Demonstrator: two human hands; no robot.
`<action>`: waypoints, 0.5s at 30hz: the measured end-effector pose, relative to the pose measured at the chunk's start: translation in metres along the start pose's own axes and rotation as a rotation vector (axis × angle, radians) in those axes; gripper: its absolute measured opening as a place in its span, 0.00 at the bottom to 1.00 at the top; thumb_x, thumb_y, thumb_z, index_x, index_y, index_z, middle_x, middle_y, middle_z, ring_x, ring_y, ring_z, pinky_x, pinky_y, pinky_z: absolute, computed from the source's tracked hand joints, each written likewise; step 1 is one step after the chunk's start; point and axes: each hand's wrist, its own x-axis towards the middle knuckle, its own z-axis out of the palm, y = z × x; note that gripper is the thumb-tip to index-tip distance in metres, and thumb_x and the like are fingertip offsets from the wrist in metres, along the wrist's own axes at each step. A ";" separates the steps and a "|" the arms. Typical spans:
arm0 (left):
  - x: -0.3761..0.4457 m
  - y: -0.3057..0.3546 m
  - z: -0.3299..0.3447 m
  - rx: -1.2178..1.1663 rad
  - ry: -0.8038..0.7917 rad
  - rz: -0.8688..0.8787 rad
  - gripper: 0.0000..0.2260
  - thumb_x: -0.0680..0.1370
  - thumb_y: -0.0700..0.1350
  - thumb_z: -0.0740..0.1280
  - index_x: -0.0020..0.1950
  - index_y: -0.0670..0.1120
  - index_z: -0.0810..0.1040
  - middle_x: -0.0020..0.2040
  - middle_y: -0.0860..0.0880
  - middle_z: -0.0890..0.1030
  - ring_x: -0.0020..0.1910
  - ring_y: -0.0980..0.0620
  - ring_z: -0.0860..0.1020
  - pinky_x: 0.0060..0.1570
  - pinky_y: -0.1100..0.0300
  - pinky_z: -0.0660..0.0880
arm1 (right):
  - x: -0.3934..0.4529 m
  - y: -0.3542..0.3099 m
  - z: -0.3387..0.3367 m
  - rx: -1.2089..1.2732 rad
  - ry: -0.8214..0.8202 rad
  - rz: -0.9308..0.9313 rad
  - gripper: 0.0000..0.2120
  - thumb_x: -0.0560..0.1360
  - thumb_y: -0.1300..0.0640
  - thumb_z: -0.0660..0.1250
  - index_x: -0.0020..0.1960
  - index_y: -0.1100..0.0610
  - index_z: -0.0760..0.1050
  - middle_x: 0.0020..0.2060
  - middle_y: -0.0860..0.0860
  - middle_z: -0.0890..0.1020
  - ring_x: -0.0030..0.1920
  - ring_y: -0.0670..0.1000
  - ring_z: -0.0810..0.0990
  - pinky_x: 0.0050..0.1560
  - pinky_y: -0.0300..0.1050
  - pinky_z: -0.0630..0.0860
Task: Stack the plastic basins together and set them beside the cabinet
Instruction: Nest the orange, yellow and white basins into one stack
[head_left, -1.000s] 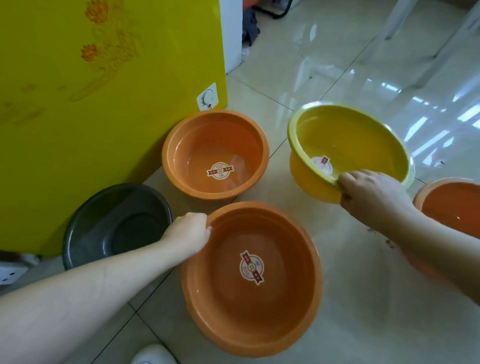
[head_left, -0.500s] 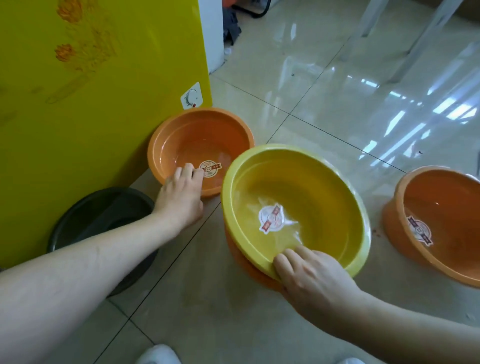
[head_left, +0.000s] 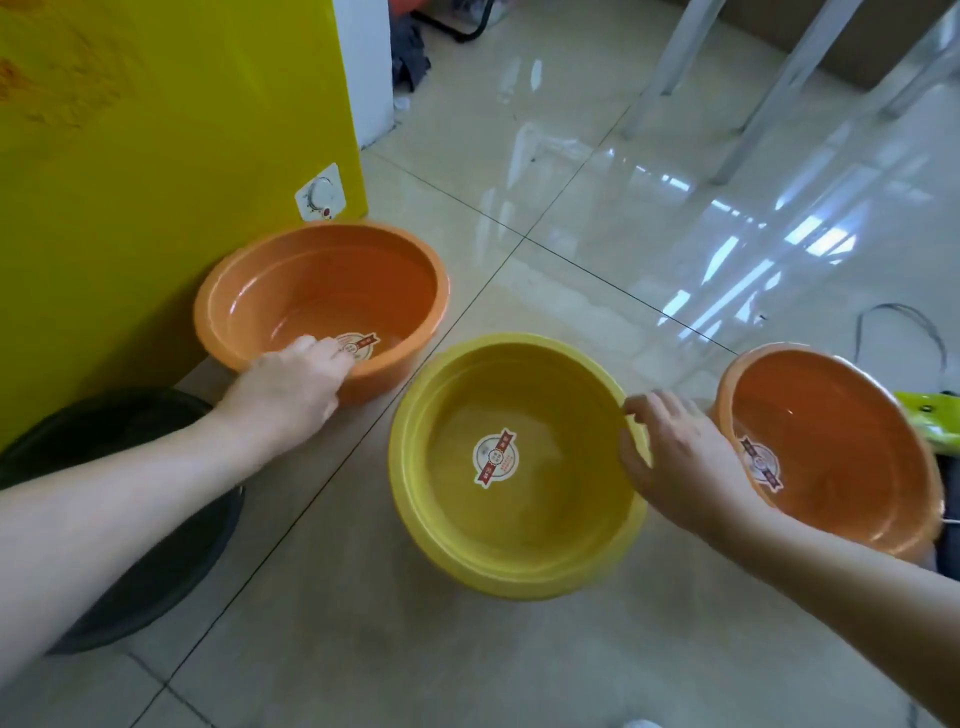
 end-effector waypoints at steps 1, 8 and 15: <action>0.005 0.005 -0.011 -0.029 0.055 0.006 0.10 0.72 0.36 0.76 0.51 0.39 0.81 0.44 0.42 0.82 0.40 0.42 0.80 0.30 0.52 0.78 | 0.001 0.026 0.001 -0.056 -0.008 0.132 0.13 0.74 0.57 0.68 0.56 0.62 0.77 0.48 0.59 0.80 0.48 0.63 0.79 0.48 0.57 0.77; 0.007 0.090 -0.072 -0.110 0.357 0.338 0.06 0.70 0.33 0.68 0.43 0.42 0.76 0.37 0.43 0.75 0.34 0.41 0.76 0.22 0.53 0.72 | -0.030 0.107 0.014 -0.119 -0.408 0.777 0.31 0.71 0.40 0.68 0.64 0.59 0.67 0.50 0.58 0.79 0.48 0.61 0.81 0.47 0.55 0.79; -0.040 0.155 -0.044 -0.002 0.304 0.672 0.14 0.71 0.30 0.56 0.36 0.47 0.75 0.32 0.49 0.73 0.29 0.48 0.71 0.27 0.57 0.60 | -0.033 0.119 0.009 -0.150 -0.460 0.704 0.02 0.74 0.56 0.63 0.43 0.53 0.72 0.37 0.53 0.80 0.38 0.59 0.80 0.39 0.53 0.81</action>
